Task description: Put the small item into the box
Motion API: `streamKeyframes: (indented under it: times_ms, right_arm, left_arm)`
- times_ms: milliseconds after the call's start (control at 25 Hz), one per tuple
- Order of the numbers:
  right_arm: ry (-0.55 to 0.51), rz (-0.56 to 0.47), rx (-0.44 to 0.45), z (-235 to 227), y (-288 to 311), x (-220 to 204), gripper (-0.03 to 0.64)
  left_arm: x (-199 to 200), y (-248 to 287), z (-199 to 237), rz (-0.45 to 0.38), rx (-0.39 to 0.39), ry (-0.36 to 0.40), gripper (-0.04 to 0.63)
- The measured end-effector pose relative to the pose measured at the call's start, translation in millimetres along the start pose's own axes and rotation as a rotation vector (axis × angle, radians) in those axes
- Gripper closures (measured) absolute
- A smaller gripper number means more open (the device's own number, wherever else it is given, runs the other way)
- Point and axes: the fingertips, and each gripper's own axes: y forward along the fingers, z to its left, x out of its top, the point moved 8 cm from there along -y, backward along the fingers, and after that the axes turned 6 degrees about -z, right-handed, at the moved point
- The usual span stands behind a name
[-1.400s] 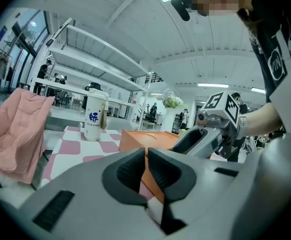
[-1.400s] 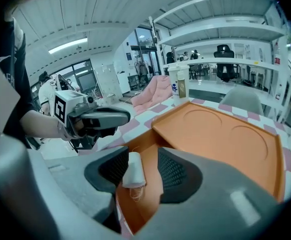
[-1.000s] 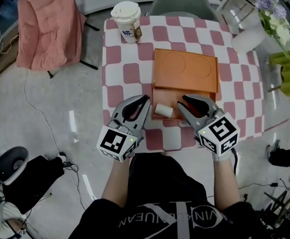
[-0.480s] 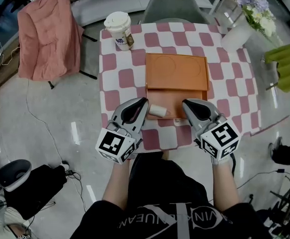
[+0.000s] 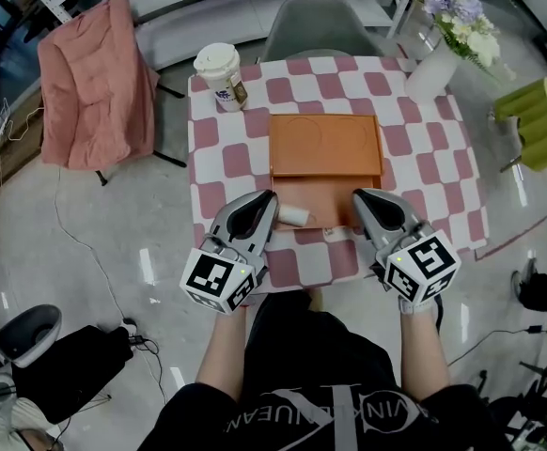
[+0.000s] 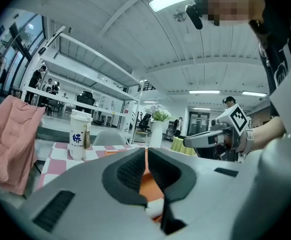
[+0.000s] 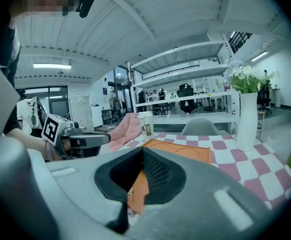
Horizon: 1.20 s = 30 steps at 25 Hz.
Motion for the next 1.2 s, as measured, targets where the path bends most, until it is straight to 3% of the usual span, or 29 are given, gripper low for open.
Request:
streamKeyframes:
  times_ms: [1200]
  right_arm:
    - [-0.029,-0.227,-0.090,1.8,-35.8,50.3,0.611]
  left_arm:
    - [53.2,-9.6,-9.2,-0.109,0.047,0.045,0.572]
